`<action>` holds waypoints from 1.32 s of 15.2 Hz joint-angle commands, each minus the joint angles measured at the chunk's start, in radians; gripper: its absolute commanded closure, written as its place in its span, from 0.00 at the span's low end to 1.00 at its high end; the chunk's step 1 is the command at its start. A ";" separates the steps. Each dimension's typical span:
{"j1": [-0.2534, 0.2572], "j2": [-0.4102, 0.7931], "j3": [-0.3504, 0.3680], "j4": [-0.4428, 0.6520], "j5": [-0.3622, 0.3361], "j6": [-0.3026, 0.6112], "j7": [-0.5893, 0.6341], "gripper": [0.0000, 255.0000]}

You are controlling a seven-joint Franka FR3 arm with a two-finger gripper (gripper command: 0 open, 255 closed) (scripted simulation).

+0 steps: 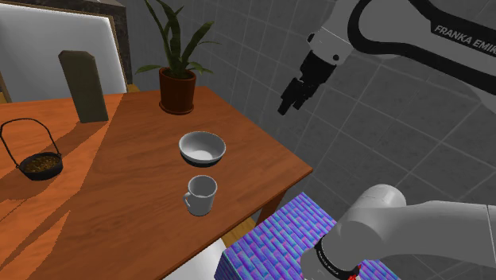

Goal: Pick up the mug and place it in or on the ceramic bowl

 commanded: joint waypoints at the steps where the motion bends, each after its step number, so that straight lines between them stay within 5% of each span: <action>1: 0.000 0.000 0.000 0.000 0.000 0.000 0.000 0.00; 20: 0.059 0.382 0.310 -0.179 0.128 0.456 0.266 0.00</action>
